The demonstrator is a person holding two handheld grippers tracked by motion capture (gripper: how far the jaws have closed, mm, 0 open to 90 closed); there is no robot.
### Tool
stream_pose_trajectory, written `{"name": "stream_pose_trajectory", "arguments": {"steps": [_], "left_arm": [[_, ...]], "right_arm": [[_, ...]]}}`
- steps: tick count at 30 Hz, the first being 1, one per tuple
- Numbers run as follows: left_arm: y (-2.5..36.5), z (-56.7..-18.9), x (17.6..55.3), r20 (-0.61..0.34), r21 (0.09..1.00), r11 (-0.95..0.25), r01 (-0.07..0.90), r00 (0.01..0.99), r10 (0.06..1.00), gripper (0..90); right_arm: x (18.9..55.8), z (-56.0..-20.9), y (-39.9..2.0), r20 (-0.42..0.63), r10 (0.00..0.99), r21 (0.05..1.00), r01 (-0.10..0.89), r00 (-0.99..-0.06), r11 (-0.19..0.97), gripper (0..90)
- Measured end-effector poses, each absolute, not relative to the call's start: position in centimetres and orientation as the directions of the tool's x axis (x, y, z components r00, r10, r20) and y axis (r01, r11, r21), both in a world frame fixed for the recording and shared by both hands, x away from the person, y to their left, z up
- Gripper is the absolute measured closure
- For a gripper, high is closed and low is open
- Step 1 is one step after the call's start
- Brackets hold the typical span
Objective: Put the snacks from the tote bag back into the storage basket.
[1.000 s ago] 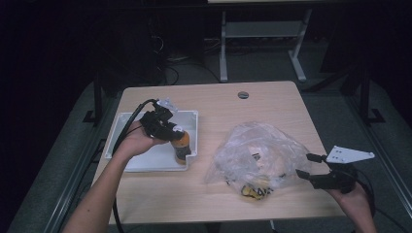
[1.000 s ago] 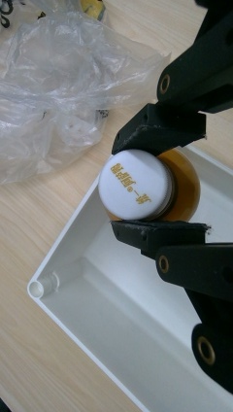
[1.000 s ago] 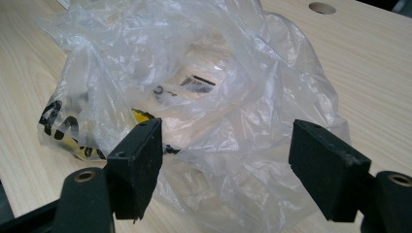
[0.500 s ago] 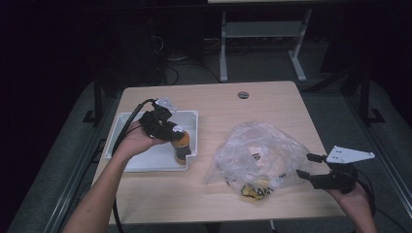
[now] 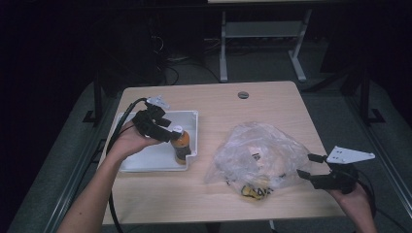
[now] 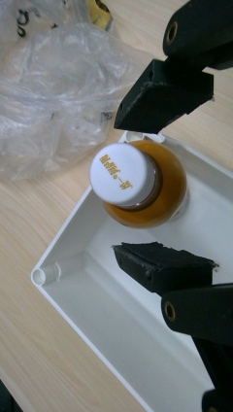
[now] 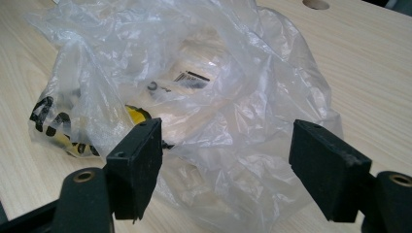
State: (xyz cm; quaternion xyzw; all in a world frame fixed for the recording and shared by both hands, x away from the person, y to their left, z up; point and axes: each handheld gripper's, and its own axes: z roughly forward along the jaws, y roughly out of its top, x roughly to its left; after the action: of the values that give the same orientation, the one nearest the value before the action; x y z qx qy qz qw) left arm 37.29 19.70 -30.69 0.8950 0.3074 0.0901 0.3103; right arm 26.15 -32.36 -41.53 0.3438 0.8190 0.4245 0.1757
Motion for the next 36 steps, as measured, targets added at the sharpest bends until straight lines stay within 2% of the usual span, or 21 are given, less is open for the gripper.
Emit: {"name": "stream_pose_trajectory", "arguments": {"steps": [11,36], "left_arm": [[20.1,-30.7,37.1,-0.024,0.611,-0.617,0.496,0.791,0.611,29.1],[21.7,-32.0,35.5,-0.017,0.639,-0.605,0.474,0.796,0.605,27.5]], "right_arm": [[26.2,-41.6,-32.5,0.000,0.716,0.818,0.412,-0.699,0.402,27.2],[26.2,-41.6,-32.7,0.003,0.722,0.818,0.417,-0.692,0.397,27.0]]}}
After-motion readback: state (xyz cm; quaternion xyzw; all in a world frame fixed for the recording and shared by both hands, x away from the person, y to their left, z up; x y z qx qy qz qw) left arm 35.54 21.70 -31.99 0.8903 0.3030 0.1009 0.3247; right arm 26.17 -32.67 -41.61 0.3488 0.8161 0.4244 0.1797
